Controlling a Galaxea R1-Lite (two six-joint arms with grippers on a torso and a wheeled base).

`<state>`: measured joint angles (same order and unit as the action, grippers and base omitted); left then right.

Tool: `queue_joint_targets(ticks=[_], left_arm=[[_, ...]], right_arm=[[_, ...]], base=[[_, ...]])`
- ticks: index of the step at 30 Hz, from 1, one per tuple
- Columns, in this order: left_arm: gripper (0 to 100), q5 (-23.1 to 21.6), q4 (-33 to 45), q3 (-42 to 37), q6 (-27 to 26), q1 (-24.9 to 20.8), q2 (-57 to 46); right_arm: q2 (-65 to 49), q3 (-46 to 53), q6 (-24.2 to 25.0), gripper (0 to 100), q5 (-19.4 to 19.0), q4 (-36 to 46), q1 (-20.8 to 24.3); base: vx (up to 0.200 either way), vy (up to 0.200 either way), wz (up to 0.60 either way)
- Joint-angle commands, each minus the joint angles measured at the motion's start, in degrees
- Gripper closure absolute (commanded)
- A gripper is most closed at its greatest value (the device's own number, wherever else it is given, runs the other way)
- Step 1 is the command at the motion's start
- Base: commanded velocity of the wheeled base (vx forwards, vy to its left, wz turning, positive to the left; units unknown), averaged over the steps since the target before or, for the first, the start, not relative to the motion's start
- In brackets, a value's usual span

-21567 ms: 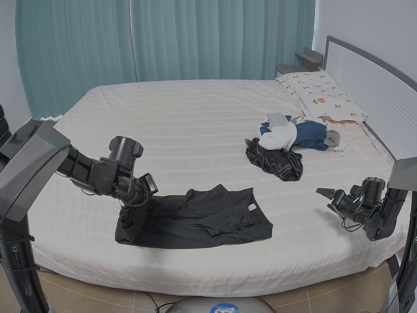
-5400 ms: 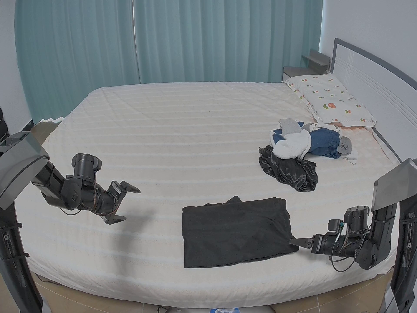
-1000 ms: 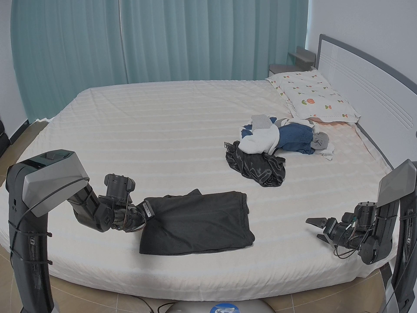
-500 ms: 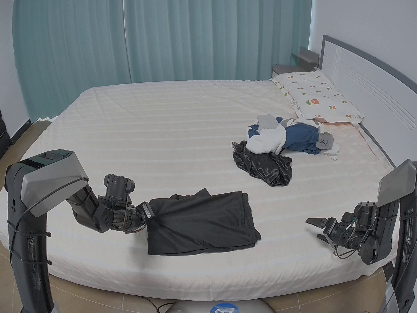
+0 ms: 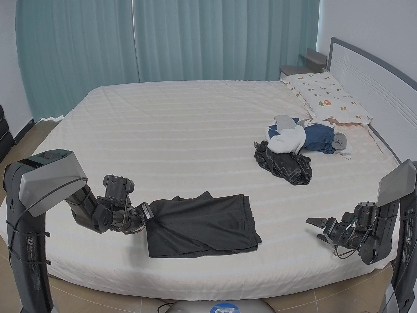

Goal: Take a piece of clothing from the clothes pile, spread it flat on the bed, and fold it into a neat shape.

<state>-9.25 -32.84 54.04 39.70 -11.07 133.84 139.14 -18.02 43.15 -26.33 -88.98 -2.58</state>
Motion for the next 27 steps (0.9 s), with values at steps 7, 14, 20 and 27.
queue_joint_targets(ticks=[7, 14, 20, 27], left_arm=[[100, 0.1, 0.1, -0.1, -0.1, 0.1, -0.2], [100, 0.3, 0.2, -0.4, -0.1, 0.0, -0.2], [100, 0.4, 0.2, -1.1, 0.5, -0.1, -0.9], [100, 0.4, 0.3, -1.4, 2.2, -0.1, -1.7]], right_arm=[[0.1, 0.0, 0.0, 0, 0.0, -0.7, -0.1], [0.1, 0.0, 0.0, 0, 0.0, -0.7, 0.0], [0.1, 0.0, 0.0, 0, 0.1, -0.7, 0.0], [0.2, 0.0, -0.1, 0, 0.2, -0.7, 0.3]], base=[[0.000, 0.200, 0.00], [0.000, 0.200, 0.00], [0.000, 0.200, 0.00], [0.000, 0.200, 0.00]])
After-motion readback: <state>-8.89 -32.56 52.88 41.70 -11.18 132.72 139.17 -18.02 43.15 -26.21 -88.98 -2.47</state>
